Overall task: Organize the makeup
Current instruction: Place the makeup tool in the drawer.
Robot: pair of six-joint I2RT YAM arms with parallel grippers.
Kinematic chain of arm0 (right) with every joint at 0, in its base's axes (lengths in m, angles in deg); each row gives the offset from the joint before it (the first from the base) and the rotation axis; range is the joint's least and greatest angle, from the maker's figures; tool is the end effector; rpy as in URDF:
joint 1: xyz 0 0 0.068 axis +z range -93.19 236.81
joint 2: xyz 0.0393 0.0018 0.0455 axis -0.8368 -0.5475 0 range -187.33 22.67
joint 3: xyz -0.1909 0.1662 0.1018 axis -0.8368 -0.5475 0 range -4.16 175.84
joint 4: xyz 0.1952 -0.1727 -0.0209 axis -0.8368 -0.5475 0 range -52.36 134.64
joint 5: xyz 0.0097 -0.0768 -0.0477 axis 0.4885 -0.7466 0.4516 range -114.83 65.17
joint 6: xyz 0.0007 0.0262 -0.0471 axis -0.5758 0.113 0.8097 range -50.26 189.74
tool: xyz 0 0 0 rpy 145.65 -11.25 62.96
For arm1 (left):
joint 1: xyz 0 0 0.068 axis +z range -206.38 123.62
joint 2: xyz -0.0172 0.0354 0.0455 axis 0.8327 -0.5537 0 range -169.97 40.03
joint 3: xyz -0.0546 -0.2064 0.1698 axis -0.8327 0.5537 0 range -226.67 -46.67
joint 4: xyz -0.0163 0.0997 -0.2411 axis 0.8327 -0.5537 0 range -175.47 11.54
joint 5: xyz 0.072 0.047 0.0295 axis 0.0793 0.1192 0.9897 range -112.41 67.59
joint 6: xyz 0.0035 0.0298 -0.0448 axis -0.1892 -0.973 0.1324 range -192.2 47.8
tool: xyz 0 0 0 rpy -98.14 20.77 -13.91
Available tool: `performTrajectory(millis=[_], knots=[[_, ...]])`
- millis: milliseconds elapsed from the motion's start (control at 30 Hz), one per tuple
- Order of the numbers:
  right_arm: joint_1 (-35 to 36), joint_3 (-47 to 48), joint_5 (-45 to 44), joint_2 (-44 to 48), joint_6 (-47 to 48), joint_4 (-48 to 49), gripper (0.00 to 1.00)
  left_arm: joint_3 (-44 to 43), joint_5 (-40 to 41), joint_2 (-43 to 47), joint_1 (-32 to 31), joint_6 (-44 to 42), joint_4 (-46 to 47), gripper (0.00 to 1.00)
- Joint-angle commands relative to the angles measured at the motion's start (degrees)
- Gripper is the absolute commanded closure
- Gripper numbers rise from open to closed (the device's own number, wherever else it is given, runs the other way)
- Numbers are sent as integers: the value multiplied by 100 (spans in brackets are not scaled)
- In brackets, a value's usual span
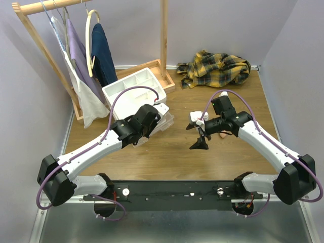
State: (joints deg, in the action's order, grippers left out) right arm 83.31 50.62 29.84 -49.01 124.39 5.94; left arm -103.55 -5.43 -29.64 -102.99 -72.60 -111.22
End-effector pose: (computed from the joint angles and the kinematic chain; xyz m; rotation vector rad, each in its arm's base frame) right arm 0.2040 0.1341 0.2723 -1.6877 1.4328 0.9317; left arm 0.1834 -0.1790 0.2882 0.7952 2.1825 -0.0535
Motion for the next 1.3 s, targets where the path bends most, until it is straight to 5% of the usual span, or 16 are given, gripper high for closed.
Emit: performTrajectory(millis=[0, 700, 800, 933, 1033, 1267], knots=[[-31, -56, -97, -39, 28, -24, 0, -192, 34, 24, 12, 23, -29, 62], [-22, -29, -203, -57, 37, -50, 0, -174, 34, 190, 12, 163, 5, 49], [-31, -20, -264, -39, 19, -50, 0, -139, -150, 296, 29, 172, 67, 54], [-31, -29, -317, -13, 2, -33, 0, -95, -405, 393, 64, 172, 67, 90], [-31, -29, -317, -21, 10, -24, 0, -86, -528, 384, 64, 172, 15, 100], [-31, -29, -343, -21, 10, -24, 0, 19, -344, 428, 64, 207, -126, 100]])
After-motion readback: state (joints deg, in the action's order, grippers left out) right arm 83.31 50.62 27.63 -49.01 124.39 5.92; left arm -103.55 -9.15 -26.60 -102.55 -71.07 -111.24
